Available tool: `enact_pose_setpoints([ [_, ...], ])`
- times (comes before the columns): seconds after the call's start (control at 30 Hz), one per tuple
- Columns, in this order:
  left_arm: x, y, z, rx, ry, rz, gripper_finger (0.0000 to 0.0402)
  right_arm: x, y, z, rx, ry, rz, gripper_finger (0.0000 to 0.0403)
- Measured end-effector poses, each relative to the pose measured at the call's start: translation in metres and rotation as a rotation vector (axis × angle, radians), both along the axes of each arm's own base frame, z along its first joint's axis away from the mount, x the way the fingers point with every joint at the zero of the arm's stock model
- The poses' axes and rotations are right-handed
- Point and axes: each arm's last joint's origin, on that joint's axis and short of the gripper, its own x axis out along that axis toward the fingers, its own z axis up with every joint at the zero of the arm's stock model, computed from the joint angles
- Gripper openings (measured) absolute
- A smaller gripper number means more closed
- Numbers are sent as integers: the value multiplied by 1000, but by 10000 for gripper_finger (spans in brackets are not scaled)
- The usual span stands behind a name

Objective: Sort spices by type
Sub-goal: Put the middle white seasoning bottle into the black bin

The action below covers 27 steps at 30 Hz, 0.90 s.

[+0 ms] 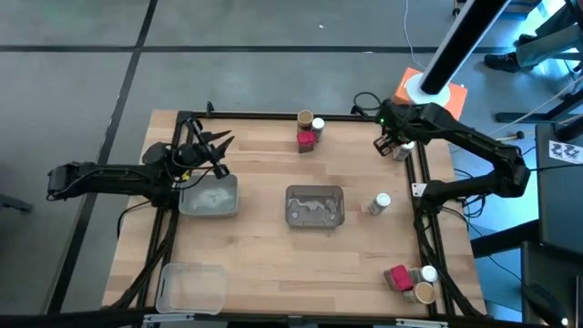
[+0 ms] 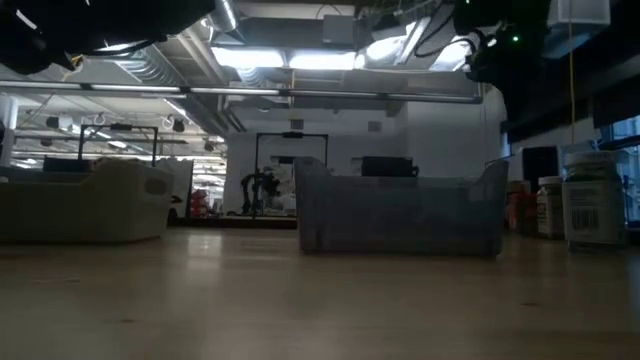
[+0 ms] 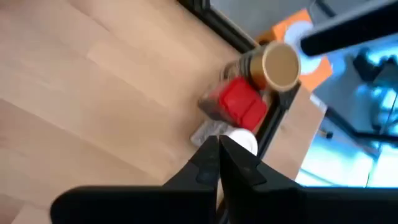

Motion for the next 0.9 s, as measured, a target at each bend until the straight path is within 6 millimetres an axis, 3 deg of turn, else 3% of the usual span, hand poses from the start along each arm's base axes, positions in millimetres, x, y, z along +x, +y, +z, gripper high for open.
enact_pose_setpoints([
  [0.27, -2, 1, 2, 37, -12, 27, 68, -1, 18, -3, 116, 26, 7, 14],
  [0.6, -1, 1, 2, 41, -8, 28, 68, 17, 84, -2, 185, -40, 183, 14],
  [0.9, -1, 1, 2, 37, -3, 26, 68, 19, 131, -2, 244, -98, 276, 14],
])
